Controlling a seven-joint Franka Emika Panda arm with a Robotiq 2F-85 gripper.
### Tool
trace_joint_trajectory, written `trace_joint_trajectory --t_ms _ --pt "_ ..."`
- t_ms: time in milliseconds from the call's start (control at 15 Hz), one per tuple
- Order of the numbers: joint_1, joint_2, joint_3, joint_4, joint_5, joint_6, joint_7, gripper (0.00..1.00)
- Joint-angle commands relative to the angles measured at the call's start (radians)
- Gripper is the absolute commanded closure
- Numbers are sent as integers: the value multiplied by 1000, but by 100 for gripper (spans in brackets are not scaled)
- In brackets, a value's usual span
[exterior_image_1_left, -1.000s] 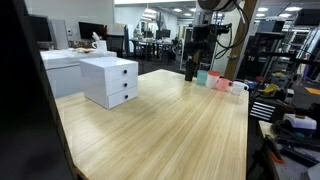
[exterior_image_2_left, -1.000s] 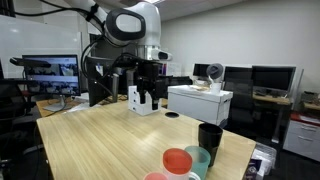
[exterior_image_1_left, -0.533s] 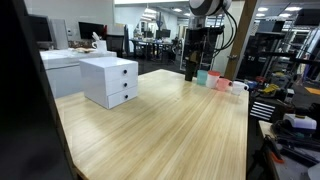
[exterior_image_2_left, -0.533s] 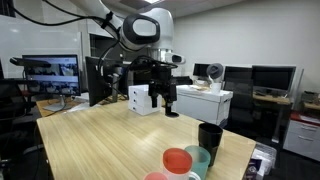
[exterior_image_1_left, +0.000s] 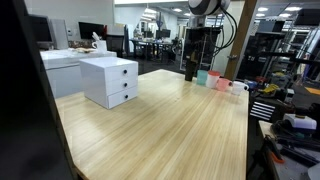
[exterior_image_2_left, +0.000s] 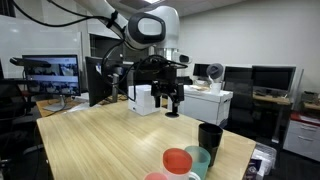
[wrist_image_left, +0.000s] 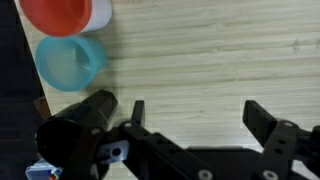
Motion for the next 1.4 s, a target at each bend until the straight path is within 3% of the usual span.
trace_joint_trajectory --t_ms 0,200,600,1000,1333 --pt "-76 94 23 136 57 -31 -127 0" --pt "-132 165 38 234 92 -20 -165 0" --pt "-193 281 57 392 103 -25 -115 0" --pt "-198 303 42 425 100 -61 25 0" --pt "-190 272 22 378 114 -115 191 0"
